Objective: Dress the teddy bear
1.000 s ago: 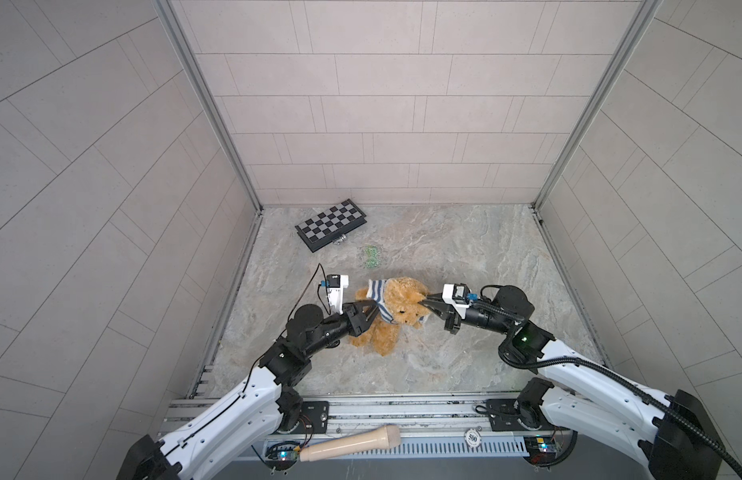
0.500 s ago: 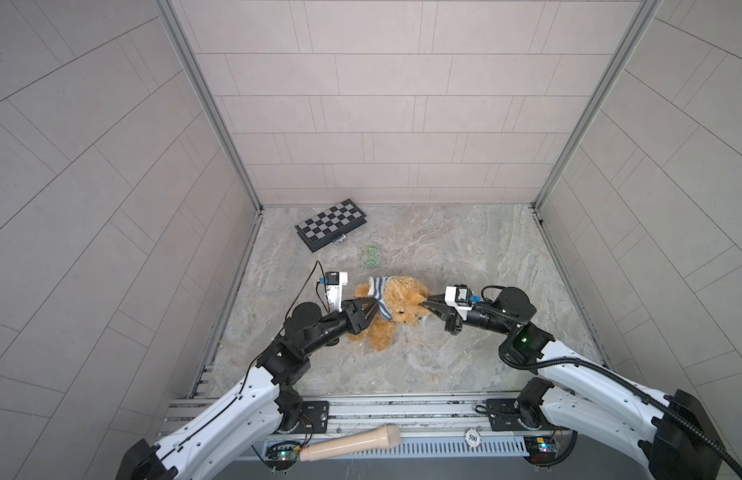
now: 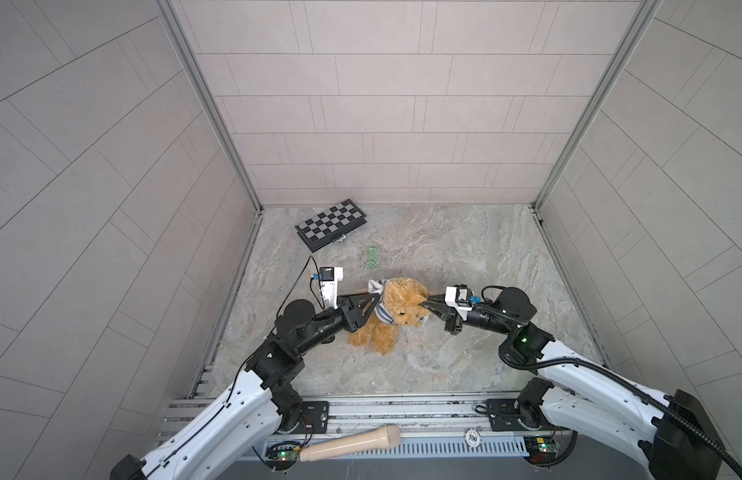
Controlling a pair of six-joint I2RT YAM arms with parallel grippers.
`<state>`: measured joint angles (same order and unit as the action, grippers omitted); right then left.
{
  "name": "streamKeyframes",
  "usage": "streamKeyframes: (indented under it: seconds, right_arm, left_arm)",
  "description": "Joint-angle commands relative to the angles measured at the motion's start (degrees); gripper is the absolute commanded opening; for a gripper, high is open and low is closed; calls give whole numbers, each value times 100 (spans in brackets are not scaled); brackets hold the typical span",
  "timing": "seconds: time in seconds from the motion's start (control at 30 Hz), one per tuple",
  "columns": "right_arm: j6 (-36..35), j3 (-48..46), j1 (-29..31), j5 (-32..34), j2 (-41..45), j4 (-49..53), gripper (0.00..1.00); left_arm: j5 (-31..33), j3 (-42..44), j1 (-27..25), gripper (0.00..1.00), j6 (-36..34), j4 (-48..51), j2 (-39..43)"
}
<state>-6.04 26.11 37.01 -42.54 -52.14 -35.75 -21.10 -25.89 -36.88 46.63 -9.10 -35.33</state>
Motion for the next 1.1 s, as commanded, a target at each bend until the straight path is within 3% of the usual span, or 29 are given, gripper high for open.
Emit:
streamKeyframes:
  seconds: [0.0,0.17,0.4,0.63,0.73,0.9,1.07]
  right_arm:
    - [-101,136,16,-253,7,-312,0]
    - [-84,95,12,-233,53,-372,0]
    - [-129,25,10,-128,23,-294,0]
    - [-87,-5,12,-98,-103,-441,0]
    - [-77,-25,8,-63,-109,-457,0]
    - [-82,-68,8,-17,-30,-434,0]
    - [-165,-89,8,9,71,-325,0]
  left_arm:
    - [79,-208,-21,44,-163,102,-118]
    - [148,-188,-21,39,-180,99,-411]
    - [-12,-131,-41,43,-251,10,-180]
    - [399,-260,-582,46,-526,11,-173]
    - [400,-359,-730,43,-594,-9,-283]
    - [263,-408,-908,46,-578,-62,-504]
    - [483,-532,-774,49,-802,977,-67]
